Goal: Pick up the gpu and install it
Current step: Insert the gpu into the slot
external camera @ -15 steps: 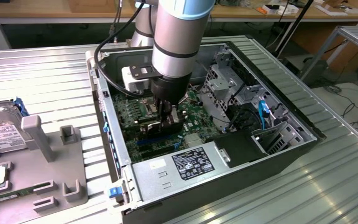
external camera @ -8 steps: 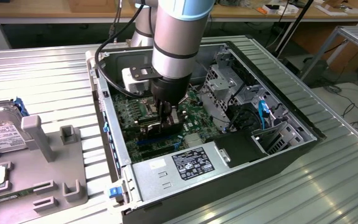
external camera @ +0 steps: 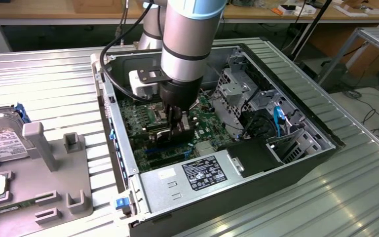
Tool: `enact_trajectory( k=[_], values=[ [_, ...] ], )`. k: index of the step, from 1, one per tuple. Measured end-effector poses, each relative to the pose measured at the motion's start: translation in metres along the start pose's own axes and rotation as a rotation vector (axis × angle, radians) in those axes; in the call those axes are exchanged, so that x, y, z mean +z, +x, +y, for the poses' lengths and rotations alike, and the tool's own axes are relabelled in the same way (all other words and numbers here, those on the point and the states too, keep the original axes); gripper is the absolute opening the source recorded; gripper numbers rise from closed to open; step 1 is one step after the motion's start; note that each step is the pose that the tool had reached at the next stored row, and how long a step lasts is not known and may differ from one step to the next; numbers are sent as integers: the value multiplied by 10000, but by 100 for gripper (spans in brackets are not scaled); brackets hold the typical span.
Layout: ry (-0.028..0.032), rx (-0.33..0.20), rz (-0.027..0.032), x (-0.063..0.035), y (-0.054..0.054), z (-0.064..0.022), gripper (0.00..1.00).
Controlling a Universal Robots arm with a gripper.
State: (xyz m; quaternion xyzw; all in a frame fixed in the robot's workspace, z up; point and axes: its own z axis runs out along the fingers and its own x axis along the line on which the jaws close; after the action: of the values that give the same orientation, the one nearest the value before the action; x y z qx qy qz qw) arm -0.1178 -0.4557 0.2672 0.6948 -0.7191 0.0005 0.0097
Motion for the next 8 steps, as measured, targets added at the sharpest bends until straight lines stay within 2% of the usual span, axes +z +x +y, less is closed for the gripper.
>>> enact_trajectory(
  k=[1,2,8],
  values=[
    [0,0,-7,0,0,0,27],
    [-3,0,-62,1,0,2,27],
    [-9,-1,-94,42,-5,1,27]
  ],
)
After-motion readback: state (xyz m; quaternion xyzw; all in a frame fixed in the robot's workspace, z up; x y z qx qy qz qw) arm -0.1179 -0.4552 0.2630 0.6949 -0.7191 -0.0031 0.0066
